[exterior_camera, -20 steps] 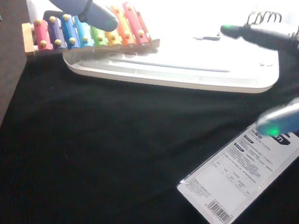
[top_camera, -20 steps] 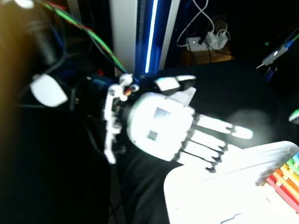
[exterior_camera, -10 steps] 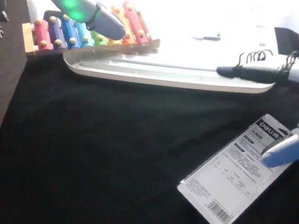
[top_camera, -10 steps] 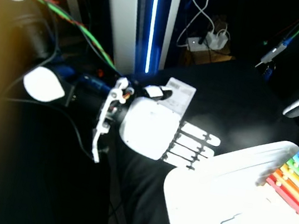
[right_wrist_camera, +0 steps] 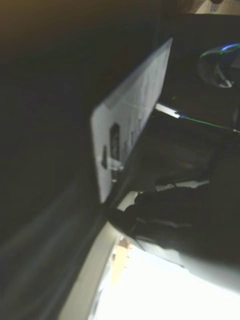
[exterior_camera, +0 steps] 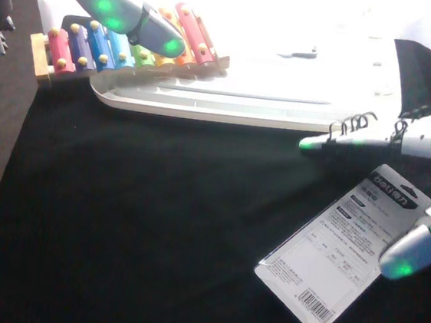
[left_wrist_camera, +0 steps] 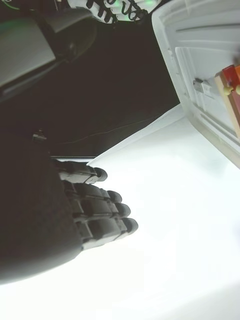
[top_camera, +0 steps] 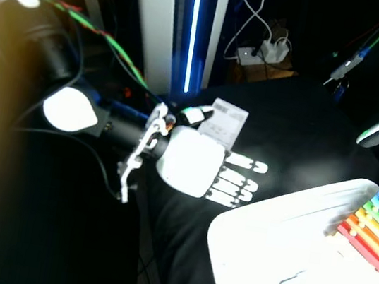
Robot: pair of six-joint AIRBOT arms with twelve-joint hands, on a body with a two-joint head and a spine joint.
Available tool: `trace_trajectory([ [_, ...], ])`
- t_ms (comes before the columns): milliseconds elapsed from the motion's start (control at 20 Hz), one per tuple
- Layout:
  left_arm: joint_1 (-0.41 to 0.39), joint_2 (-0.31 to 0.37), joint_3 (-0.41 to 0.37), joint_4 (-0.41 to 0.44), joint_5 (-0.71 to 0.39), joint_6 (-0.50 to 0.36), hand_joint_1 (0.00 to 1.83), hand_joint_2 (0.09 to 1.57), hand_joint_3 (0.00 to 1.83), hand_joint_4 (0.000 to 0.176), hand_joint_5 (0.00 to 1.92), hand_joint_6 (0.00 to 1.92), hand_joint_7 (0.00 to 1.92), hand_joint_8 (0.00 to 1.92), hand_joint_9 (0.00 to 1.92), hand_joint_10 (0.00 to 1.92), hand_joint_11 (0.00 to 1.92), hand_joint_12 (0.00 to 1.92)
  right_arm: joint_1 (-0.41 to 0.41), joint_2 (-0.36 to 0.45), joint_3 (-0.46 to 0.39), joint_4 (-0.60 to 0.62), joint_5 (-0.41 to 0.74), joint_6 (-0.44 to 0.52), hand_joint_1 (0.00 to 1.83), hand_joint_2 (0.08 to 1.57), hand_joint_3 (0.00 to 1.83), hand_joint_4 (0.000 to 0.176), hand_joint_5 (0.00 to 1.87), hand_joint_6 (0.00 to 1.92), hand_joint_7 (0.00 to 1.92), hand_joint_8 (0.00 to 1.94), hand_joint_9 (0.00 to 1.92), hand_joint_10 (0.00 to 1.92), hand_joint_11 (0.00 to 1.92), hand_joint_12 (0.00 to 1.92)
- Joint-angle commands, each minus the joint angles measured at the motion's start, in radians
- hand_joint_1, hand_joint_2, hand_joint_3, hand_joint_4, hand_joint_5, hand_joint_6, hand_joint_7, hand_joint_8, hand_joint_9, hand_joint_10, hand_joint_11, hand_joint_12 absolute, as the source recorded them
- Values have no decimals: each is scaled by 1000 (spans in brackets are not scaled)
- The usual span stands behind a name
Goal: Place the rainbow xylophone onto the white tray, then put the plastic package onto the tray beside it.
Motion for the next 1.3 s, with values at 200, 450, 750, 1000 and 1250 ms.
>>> trace_trajectory([
  [200,-11,3,-3,-10,-122,3,741,616,0,176,0,0,0,0,0,0,0,0,2,36,-60,41,71,-6,535,620,0,153,0,0,24,0,75,2,0,447],
  [450,-5,2,-4,-12,-122,7,734,647,8,176,0,0,0,0,0,0,0,0,2,72,-116,48,76,-59,703,577,0,176,0,0,0,0,0,0,26,12],
  [750,2,2,-7,-15,-120,12,726,650,6,176,0,0,0,0,0,0,0,0,2,115,-151,26,81,-59,686,590,0,176,0,0,0,0,0,0,26,17],
  [1000,6,2,-9,-17,-119,16,749,651,4,176,0,0,0,0,0,0,0,0,2,181,-205,-14,81,-57,576,610,8,176,0,0,0,0,0,0,0,0],
  [1250,10,2,-11,-20,-118,16,756,654,3,176,0,0,0,0,0,0,0,0,2,190,-211,-57,75,-28,504,632,11,176,0,0,0,0,0,0,0,0],
])
